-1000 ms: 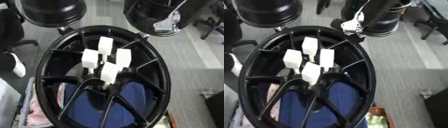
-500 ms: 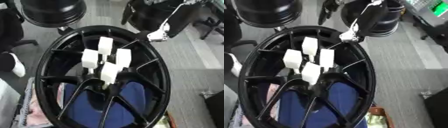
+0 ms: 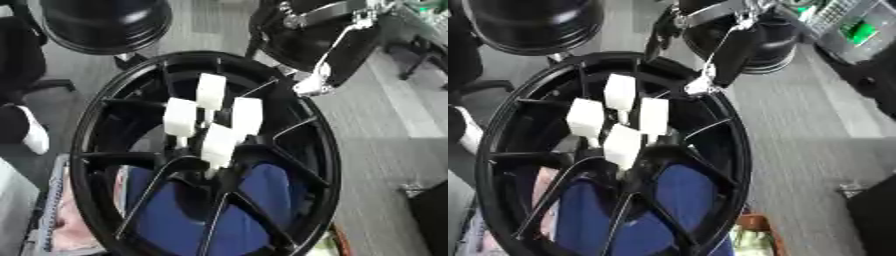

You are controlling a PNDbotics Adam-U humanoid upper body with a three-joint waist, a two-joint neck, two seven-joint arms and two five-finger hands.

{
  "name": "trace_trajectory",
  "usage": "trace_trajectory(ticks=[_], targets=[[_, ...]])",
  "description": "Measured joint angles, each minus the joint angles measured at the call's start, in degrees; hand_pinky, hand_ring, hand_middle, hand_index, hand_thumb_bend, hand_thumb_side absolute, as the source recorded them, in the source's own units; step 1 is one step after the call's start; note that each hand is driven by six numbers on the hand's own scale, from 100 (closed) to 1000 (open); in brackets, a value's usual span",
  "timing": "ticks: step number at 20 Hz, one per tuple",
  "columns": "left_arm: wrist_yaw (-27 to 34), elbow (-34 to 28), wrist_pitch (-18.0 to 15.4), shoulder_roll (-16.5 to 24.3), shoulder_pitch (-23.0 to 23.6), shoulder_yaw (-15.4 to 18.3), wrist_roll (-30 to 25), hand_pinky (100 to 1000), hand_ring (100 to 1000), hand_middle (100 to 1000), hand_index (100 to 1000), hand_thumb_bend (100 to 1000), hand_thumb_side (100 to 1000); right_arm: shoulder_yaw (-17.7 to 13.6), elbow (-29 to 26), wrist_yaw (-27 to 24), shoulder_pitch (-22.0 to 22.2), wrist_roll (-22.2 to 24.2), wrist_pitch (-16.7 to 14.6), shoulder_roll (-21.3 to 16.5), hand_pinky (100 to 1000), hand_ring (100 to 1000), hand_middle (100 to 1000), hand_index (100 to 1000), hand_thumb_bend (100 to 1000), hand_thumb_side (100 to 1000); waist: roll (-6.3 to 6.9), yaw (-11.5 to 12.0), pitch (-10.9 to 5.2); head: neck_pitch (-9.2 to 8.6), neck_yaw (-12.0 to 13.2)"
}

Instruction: Pull the pin out of the wheel hub.

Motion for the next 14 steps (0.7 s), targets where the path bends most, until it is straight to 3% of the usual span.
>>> trace_trajectory(ticks=[14], targets=[[0.0, 0.4, 0.0, 0.0, 0.4, 0.0, -0.1, 756, 846, 719, 830, 258, 700, 0.5, -2.4, -1.1, 0.2, -0.4, 5.5, -0.6, 882, 867, 810, 903, 242, 672, -0.33, -0.6, -0.25, 0.00, 0.3]])
